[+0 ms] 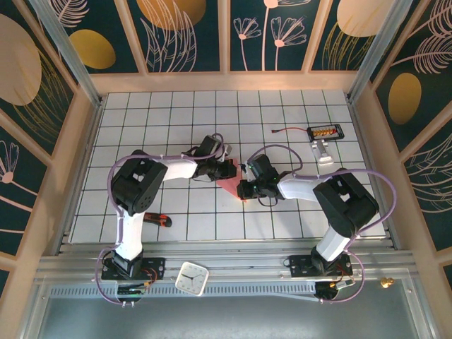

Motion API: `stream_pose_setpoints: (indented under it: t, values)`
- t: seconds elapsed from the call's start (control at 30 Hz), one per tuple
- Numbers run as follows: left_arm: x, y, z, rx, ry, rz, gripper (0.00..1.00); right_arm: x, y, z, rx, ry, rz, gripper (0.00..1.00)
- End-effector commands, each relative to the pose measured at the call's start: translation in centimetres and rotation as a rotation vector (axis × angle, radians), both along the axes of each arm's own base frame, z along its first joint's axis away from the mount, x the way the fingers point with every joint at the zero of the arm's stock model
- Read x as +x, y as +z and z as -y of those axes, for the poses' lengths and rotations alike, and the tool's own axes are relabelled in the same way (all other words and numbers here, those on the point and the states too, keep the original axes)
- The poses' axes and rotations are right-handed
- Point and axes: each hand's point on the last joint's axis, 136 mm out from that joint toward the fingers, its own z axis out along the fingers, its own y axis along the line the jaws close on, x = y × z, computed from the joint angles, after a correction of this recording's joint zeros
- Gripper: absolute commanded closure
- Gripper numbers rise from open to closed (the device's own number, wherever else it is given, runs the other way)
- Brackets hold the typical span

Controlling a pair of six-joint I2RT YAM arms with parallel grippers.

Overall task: Fold a paper plane with a square sheet of paper (pick it up from the middle)
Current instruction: Fourth fold the wing at the center of the table.

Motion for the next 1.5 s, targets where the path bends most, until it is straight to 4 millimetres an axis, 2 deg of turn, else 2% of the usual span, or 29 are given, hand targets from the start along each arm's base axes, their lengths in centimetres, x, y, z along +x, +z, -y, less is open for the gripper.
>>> stream_pose_setpoints:
  t: [0.0,0.1,0.23,0.43,0.57,0.67,0.83,0.97,1.1,1.23,1.33,1.47]
  values:
    - [0.8,-2.5,-1.9,0.094,0.043,-0.012,1.00,-0.7,-1.3,1.2,-0.053,0.005,-0.041,0.93]
    - [0.8,-3.4,-2.9,0.129,0.057,-0.007,1.00,-1.4,-1.5,1.6,-0.062,0.006,-0.063,0.93]
    - [0.5,-4.3,-3.3,0.150,0.045,-0.013,1.00,-2.9,-2.2,2.4,-0.079,0.016,-0.106,0.95]
    - [0.7,-4.5,-3.7,0.162,0.044,-0.007,1.00,-5.4,-3.0,4.2,-0.106,0.002,-0.157,0.97]
    - [0.9,-4.2,-3.7,0.164,0.041,-0.001,1.00,-6.3,-2.7,4.8,-0.110,-0.008,-0.165,0.99]
    - [0.9,-4.1,-3.6,0.160,0.040,0.003,1.00,-4.8,-0.6,4.4,-0.064,-0.023,-0.109,1.00]
    - [0.9,-4.1,-3.5,0.152,0.039,0.000,1.00,-1.2,5.1,1.0,0.160,-0.015,-0.006,1.00]
    - [0.9,-3.9,-3.5,0.151,0.039,0.003,1.00,1.0,6.2,-0.6,0.204,-0.022,0.038,1.00]
    - [0.9,-3.8,-3.3,0.144,0.036,0.003,1.00,2.4,4.8,-1.8,0.197,-0.003,0.029,1.00]
    - [0.9,-3.7,-3.2,0.139,0.034,0.003,1.00,2.9,2.1,-1.9,0.156,0.008,-0.004,1.00]
    - [1.0,-3.6,-3.1,0.135,0.030,0.007,1.00,2.3,-0.1,-0.9,0.131,0.000,-0.047,1.00]
    - [1.3,-3.1,-3.1,0.127,0.031,0.023,1.00,-0.1,-1.8,0.9,0.095,-0.015,-0.105,1.00]
